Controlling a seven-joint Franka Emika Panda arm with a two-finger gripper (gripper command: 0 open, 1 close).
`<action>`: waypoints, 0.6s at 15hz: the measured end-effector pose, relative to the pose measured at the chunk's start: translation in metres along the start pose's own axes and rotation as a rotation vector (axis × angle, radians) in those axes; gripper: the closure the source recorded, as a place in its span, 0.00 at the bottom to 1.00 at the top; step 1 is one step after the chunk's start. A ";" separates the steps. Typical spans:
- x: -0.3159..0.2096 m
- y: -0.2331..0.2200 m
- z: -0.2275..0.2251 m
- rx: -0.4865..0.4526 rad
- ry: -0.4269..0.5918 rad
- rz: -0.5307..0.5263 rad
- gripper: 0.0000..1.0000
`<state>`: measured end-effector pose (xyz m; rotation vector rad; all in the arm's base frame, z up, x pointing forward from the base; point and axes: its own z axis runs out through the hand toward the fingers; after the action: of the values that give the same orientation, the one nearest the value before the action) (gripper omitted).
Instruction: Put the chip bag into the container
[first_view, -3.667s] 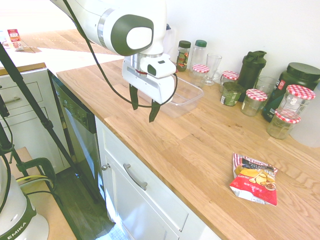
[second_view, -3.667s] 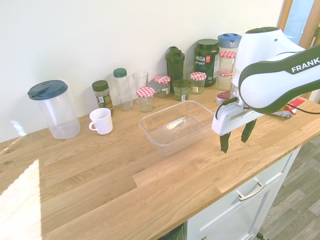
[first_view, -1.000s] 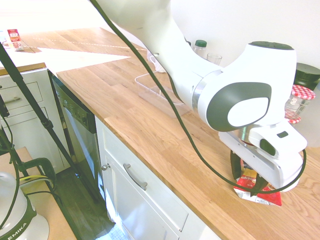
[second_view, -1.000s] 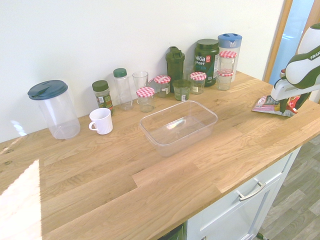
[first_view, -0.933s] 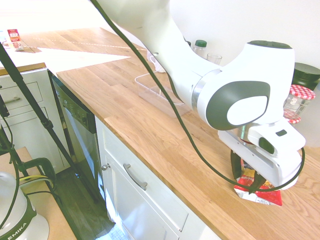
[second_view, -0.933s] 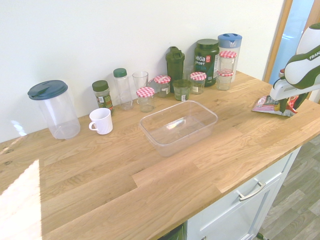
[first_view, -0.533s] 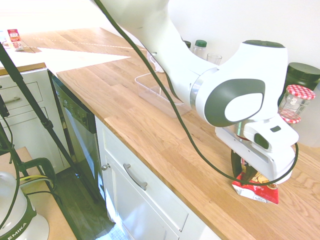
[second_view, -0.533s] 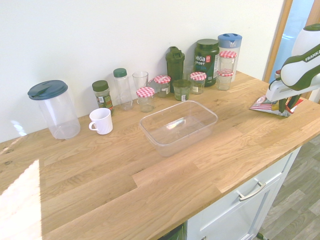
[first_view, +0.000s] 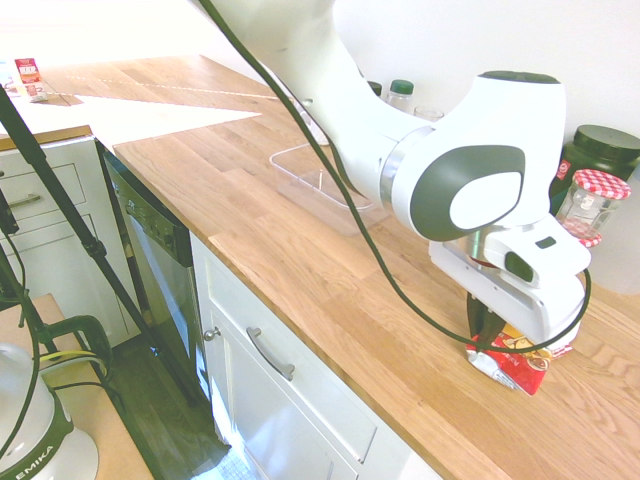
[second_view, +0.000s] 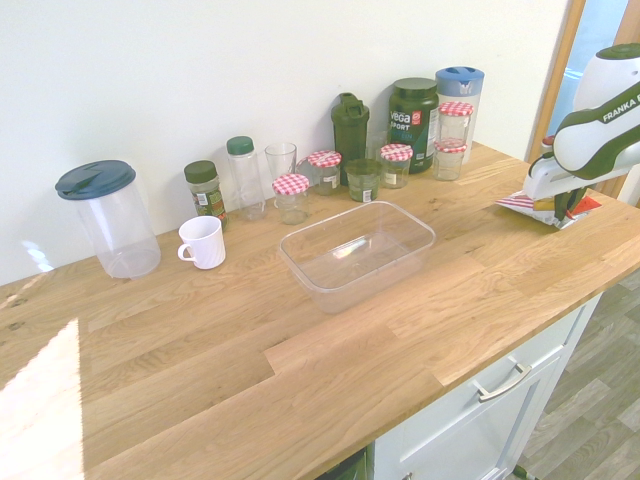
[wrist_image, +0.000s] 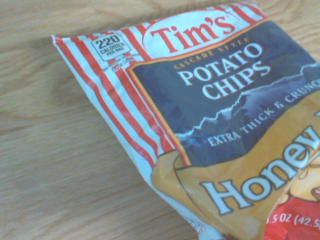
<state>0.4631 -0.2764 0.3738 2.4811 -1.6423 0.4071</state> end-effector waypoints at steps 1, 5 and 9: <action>-0.003 -0.005 -0.013 0.008 0.015 -0.005 1.00; -0.053 -0.049 -0.093 0.034 0.084 -0.034 1.00; -0.152 -0.099 -0.189 0.073 0.161 -0.071 1.00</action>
<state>0.4700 -0.0537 0.5120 2.4757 -1.4988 0.6501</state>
